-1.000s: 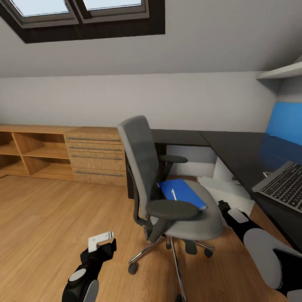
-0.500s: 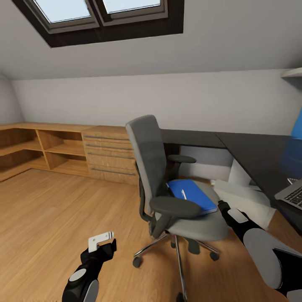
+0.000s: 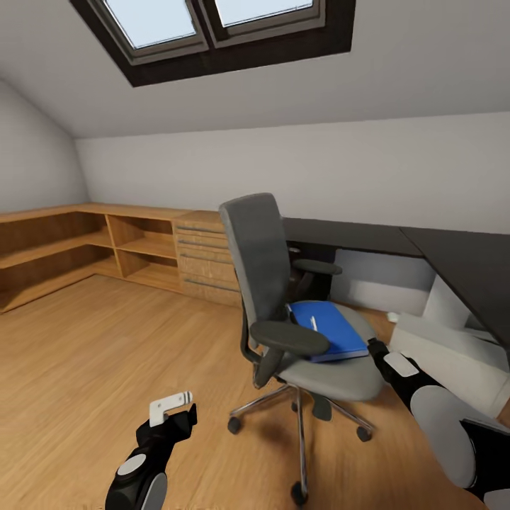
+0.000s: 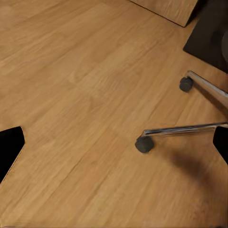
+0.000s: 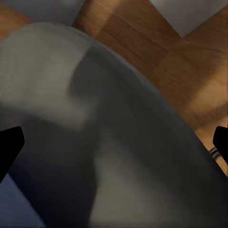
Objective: In the bedroom, organize the workspace by keeping the computer under the desk, ensuring the monitor is on the desk, placing the keyboard on the desk next to the monitor, placing the mouse on the desk next to the keyboard, moving the folder from the swivel chair onto the desk next to the mouse, stacking the notebook on top of the folder with the pen on top of the notebook, and positioning the swivel chair next to the desk.
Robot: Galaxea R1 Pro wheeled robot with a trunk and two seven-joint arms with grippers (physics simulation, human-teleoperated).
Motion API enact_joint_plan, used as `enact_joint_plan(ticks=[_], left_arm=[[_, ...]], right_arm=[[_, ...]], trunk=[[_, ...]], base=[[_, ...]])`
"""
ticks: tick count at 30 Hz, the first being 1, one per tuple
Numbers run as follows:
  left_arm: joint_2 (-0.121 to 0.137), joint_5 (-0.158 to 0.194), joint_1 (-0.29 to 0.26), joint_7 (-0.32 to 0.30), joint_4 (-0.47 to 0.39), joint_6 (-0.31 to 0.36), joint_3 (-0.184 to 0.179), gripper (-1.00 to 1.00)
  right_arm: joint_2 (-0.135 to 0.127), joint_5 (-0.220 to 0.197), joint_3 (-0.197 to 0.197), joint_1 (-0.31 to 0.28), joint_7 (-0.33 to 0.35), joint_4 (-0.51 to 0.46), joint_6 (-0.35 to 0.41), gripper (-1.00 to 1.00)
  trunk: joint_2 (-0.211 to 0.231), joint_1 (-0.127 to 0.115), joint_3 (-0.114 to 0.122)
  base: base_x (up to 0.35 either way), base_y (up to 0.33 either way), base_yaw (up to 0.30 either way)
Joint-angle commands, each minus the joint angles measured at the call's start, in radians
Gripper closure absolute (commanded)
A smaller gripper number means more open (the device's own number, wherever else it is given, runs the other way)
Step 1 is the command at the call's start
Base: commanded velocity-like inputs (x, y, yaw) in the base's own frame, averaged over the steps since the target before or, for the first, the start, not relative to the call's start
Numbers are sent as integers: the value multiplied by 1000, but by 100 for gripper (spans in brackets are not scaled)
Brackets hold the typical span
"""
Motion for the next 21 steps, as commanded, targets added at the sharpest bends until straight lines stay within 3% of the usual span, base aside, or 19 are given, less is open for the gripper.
enact_joint_plan(ticks=[1,15,21], left_arm=[[0,10,-1,10,-1,2,-2,-100],[0,10,-1,10,4,2,-2,-100],[0,9,-1,11,5,2,-3,-100]], right_arm=[[0,-23,-1,0,-2,-2,2,-100],[0,-23,0,0,-2,-2,1,-100],[-1,-22,-1,0,-1,-3,0,-100]], trunk=[[0,0,-1],[0,0,-1],[0,0,-1]], base=[[0,0,277],[0,0,276],[0,0,76]])
